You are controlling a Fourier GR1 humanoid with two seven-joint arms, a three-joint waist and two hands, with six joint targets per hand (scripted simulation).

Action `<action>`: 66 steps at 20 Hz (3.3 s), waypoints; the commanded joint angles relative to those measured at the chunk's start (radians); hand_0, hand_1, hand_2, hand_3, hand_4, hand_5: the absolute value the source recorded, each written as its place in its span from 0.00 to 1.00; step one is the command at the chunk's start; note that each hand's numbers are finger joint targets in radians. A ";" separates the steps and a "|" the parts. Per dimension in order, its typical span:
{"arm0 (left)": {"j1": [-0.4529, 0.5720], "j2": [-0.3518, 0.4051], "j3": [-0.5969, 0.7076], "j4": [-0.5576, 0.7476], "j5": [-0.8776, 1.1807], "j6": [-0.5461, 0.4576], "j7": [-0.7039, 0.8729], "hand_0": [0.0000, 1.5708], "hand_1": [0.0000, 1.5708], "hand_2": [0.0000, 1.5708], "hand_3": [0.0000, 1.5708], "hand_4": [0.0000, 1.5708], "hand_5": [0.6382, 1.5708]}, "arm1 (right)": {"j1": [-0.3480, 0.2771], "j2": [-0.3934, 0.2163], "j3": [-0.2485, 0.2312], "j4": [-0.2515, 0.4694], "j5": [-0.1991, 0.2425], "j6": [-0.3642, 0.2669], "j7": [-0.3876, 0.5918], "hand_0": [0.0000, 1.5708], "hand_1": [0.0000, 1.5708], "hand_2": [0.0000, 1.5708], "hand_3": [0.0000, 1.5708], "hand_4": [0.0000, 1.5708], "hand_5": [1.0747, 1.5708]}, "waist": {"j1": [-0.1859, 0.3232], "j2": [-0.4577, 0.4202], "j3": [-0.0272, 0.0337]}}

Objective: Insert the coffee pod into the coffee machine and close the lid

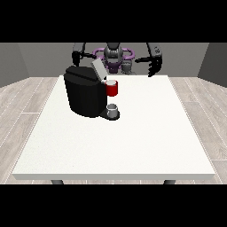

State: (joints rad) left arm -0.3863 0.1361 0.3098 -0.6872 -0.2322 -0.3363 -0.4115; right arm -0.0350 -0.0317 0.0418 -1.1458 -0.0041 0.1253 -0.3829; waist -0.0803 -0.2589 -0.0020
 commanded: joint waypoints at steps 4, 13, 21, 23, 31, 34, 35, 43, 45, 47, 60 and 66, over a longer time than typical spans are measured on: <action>0.160 0.029 0.030 0.003 0.052 -0.067 0.019 0.00 0.00 0.00 0.00 0.21 1.00 | 0.035 0.031 0.141 -0.244 0.038 -0.076 0.146 0.00 0.00 0.00 0.00 0.13 1.00 | 0.000 -0.152 0.0011; 0.247 -0.052 -0.057 -0.157 0.053 -0.057 -0.065 0.00 0.00 0.00 0.00 0.19 1.00 | -0.031 0.031 0.193 -0.458 0.144 -0.204 0.303 0.00 0.00 0.00 0.00 0.30 1.00 | 0.079 0.005 0.0018; 0.224 -0.068 -0.107 -0.311 0.111 -0.121 -0.047 0.00 0.00 0.00 0.00 0.13 1.00 | -0.204 0.032 0.167 -0.359 0.194 -0.353 0.296 0.00 0.00 0.00 0.00 0.18 1.00 | 0.184 0.157 0.0022; 0.237 -0.012 -0.077 -0.325 0.157 -0.157 -0.020 0.00 0.00 0.00 0.00 0.12 1.00 | -0.239 0.032 0.154 -0.399 0.195 -0.319 0.352 0.00 0.00 0.00 0.00 0.13 1.00 | 0.153 0.175 0.0020; 0.284 -0.072 -0.161 -0.512 0.129 -0.083 0.010 0.00 0.00 0.00 0.00 0.20 1.00 | -0.295 0.019 0.034 -0.193 0.189 -0.335 0.207 0.00 0.00 0.00 0.00 0.21 1.00 | 0.208 0.235 0.0023; 0.315 -0.040 -0.133 -0.496 0.153 -0.092 -0.010 0.00 0.00 0.00 0.00 0.24 1.00 | -0.364 0.001 0.005 -0.207 0.176 -0.310 0.318 0.00 0.00 0.00 0.00 0.26 1.00 | 0.181 0.229 0.0020; 0.310 -0.037 -0.146 -0.518 0.157 -0.128 -0.021 0.00 0.00 0.00 0.00 0.24 1.00 | -0.416 -0.065 -0.085 -0.154 0.140 -0.299 0.278 0.00 0.00 0.00 0.00 0.25 1.00 | 0.227 0.273 0.0023; 0.264 0.007 -0.119 -0.514 0.197 -0.137 -0.029 0.00 0.00 0.00 0.00 0.21 1.00 | -0.546 -0.027 -0.097 -0.015 0.158 -0.342 0.248 0.00 0.00 0.00 0.00 0.29 1.00 | 0.227 0.326 0.0020; 0.279 -0.019 -0.135 -0.569 0.209 -0.114 0.036 0.00 0.00 0.00 0.00 0.21 1.00 | -0.535 -0.065 -0.150 0.038 0.114 -0.301 0.179 0.00 0.00 0.00 0.00 0.27 1.00 | 0.231 0.325 0.0023; 0.281 -0.026 -0.149 -0.545 0.196 -0.115 -0.025 0.00 0.00 0.00 0.00 0.24 1.00 | -0.588 -0.058 -0.149 0.074 0.130 -0.323 0.162 0.00 0.00 0.00 0.00 0.28 1.00 | 0.242 0.356 0.0021; 0.267 -0.010 -0.152 -0.488 0.189 -0.108 -0.058 0.00 0.00 0.00 0.00 0.22 1.00 | -0.623 -0.030 -0.117 0.104 0.156 -0.341 0.159 0.00 0.00 0.00 0.00 0.27 1.00 | 0.249 0.381 0.0020; 0.249 0.009 -0.153 -0.450 0.165 -0.091 -0.086 0.00 0.00 0.00 0.00 0.24 1.00 | -0.675 -0.063 -0.094 0.117 0.177 -0.299 0.163 0.00 0.00 0.00 0.00 0.23 1.00 | 0.259 0.393 0.0021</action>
State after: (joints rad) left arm -0.1625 0.1346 0.1749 -1.1232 -0.0572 -0.4125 -0.5075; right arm -0.6972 -0.0767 -0.0704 -1.0920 0.1460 -0.2009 -0.1963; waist 0.1389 0.1278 -0.0007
